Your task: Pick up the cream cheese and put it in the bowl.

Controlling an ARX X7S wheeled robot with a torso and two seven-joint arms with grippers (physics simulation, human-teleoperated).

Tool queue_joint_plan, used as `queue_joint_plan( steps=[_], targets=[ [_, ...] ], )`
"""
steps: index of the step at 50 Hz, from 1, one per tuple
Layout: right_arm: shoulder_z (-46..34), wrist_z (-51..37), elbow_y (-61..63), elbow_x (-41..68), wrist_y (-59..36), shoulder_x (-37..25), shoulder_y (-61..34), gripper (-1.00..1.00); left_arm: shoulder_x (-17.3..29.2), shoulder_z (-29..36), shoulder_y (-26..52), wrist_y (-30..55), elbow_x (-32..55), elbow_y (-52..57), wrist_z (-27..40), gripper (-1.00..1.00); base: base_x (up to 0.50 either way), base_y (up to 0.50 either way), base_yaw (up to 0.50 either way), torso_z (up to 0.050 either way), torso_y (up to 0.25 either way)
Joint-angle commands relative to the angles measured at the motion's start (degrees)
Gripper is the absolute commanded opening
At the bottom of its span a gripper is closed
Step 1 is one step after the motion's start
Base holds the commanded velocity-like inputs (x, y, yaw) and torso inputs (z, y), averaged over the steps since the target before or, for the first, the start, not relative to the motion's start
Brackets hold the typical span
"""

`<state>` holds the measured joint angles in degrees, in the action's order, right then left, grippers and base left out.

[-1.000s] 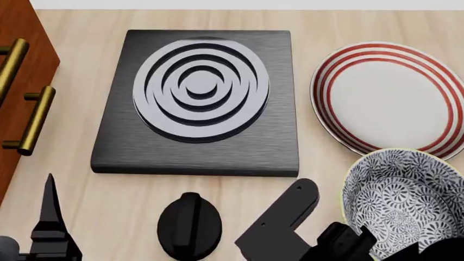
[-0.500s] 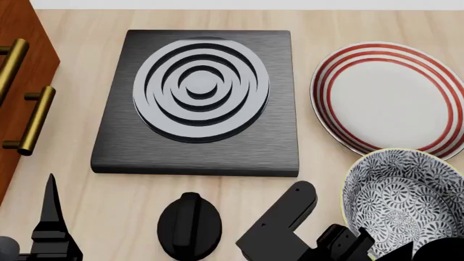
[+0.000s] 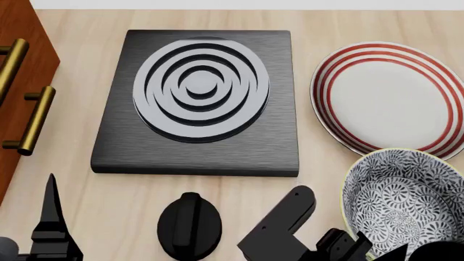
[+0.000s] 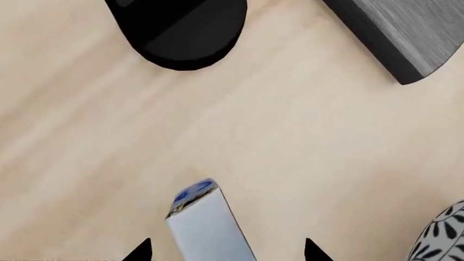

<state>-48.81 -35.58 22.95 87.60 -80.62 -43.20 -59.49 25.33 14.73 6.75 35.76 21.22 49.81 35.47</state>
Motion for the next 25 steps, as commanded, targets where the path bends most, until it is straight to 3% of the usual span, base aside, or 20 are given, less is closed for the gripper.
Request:
queue_joint_plan(
  steps=[1, 24, 25],
  targets=[
    [-1.09, 1.45, -0.56, -1.54, 0.81, -0.19, 0.11, 1.0, 0.11, -0.17, -0.02, -0.33, 0.42, 0.03, 0.04, 1.0, 0.0, 0.0, 0.0, 0.0, 0.0],
    [-2.9, 2.21, -1.01, -2.74, 1.82, -0.19, 0.21, 1.0, 0.4, -0.14, 0.0, -0.53, 0.69, 0.22, 0.56, 1.0, 0.0, 0.0, 0.0, 0.0, 0.0],
    [-2.97, 2.67, -1.06, -3.23, 2.12, -0.22, 0.24, -1.0, 0.38, -0.22, -0.14, -0.88, 0.69, 0.09, 0.51, 1.0, 0.0, 0.0, 0.0, 0.0, 0.0]
  ],
)
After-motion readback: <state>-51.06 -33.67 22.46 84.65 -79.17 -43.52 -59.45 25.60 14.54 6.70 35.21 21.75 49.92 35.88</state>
